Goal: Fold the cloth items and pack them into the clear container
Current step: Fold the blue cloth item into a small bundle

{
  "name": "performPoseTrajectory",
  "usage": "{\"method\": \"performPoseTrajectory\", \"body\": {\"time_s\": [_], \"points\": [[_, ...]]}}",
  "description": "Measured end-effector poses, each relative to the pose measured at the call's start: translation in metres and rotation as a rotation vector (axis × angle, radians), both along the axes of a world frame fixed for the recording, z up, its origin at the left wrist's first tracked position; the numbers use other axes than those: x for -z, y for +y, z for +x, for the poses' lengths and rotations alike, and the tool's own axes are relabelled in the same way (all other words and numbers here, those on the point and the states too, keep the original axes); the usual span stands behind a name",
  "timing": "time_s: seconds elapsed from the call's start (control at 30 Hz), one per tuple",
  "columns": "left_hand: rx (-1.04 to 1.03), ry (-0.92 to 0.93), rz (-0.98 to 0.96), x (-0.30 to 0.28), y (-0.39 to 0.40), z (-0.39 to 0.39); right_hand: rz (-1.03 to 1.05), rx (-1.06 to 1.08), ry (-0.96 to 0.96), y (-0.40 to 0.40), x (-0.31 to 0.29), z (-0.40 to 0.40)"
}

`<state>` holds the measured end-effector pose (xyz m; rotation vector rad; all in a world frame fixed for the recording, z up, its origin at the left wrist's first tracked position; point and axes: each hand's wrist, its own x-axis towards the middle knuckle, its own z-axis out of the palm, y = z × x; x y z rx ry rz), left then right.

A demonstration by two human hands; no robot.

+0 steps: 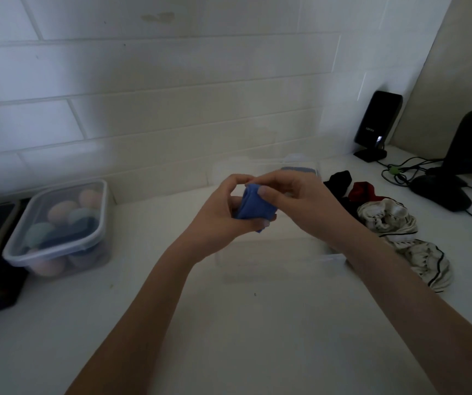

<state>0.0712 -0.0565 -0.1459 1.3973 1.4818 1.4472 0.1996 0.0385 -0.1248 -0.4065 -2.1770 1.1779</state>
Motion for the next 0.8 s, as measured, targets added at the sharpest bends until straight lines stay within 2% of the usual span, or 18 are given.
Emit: {"method": "performPoseTrajectory", "body": {"time_s": [0.1,0.23,0.37,0.5,0.7,0.8], "points": [[0.022,-0.025,-0.042,-0.0016,0.0001,0.0011,0.030,0.039,0.006,-0.0001,0.0007,-0.0006],[0.147,-0.262,-0.115,-0.0078,-0.0016,0.0031,-0.095,-0.003,0.065,-0.0051,-0.0011,-0.0017],[0.204,-0.249,-0.122,-0.0096,-0.0041,0.0048,-0.059,-0.059,0.066,-0.0090,-0.0028,-0.0005],[0.174,-0.223,-0.129,-0.0080,-0.0030,0.0036,-0.021,-0.074,0.058,-0.0092,-0.0023,-0.0014],[0.162,-0.124,-0.105,-0.0064,-0.0027,0.0043,0.012,-0.132,-0.049,-0.0047,-0.0026,0.0022],[0.184,-0.197,-0.109,-0.0077,-0.0027,0.0043,-0.010,-0.140,-0.017,0.0001,-0.0046,0.0039]]}}
